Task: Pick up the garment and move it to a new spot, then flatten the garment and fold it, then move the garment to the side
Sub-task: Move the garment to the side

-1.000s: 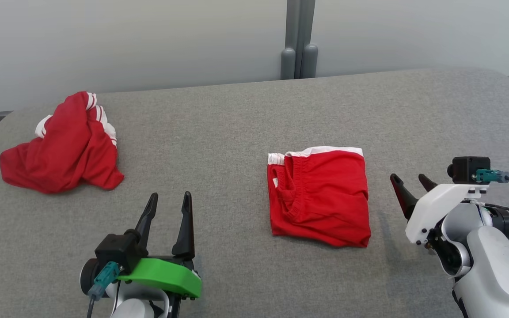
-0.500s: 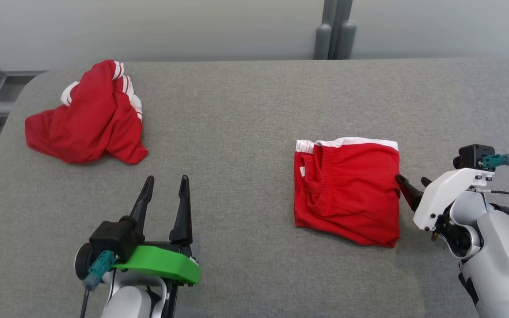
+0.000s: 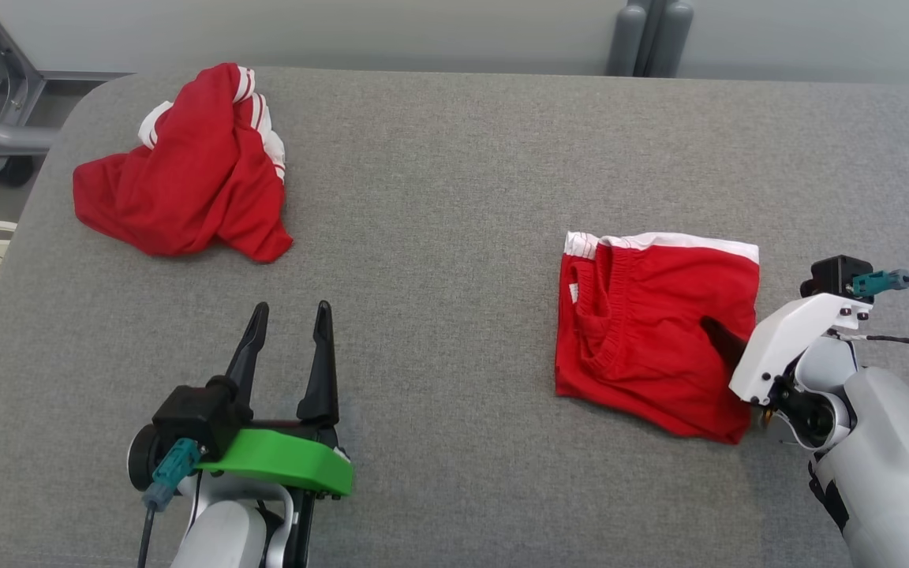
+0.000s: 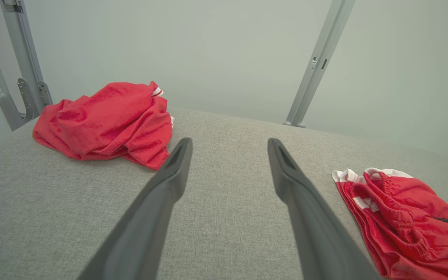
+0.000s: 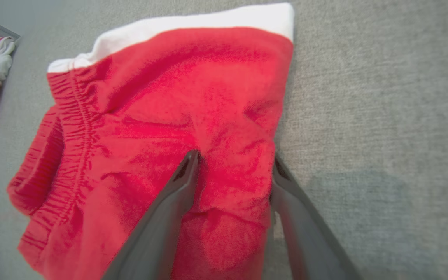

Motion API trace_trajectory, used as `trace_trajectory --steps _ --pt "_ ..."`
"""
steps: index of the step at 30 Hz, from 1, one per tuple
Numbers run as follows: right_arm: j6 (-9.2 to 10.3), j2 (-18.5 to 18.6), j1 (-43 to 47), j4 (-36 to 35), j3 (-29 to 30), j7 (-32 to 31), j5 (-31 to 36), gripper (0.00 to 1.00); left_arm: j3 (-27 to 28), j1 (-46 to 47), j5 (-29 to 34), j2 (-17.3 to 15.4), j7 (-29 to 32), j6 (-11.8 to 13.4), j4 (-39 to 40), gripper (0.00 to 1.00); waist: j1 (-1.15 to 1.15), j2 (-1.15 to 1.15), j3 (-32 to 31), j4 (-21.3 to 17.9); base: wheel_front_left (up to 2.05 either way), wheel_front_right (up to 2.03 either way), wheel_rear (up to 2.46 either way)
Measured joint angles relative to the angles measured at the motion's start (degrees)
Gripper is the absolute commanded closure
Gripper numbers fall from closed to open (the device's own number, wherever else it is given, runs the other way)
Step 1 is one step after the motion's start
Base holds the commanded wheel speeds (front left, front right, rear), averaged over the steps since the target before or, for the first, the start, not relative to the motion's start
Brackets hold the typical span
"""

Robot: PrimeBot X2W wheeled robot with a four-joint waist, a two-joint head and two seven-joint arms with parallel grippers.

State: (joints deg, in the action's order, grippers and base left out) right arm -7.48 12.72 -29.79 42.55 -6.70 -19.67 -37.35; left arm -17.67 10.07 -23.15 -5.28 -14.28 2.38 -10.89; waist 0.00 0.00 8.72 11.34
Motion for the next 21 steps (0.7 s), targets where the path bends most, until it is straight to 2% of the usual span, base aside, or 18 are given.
trace_trajectory --steps 2,3,13,21 --pt "0.00 0.24 -0.37 0.16 -0.94 0.24 -0.31 0.82 0.03 0.03 0.00 -0.01 -0.02 0.14 -0.01 0.00 0.00 0.00 0.04 -0.15 0.00 0.00 0.00" --pt "-0.01 0.40 -0.59 0.25 -1.37 0.59 -0.31 1.00 0.01 0.07 0.00 -0.01 -0.20 0.14 -0.02 0.00 0.00 0.00 0.06 -0.26 0.00 0.00 0.00" --pt "-0.01 3.91 -3.95 0.22 -5.63 2.75 1.55 1.00 -0.08 0.71 0.04 -0.13 -0.43 0.23 1.65 0.00 0.00 0.00 0.74 -3.06 0.00 0.00 0.00" --pt "-0.01 6.41 -8.67 -0.32 -8.15 3.67 4.25 1.00 -0.58 1.70 0.52 -0.32 -0.48 0.23 2.88 0.00 0.00 0.00 2.20 -8.62 0.00 0.00 0.00"
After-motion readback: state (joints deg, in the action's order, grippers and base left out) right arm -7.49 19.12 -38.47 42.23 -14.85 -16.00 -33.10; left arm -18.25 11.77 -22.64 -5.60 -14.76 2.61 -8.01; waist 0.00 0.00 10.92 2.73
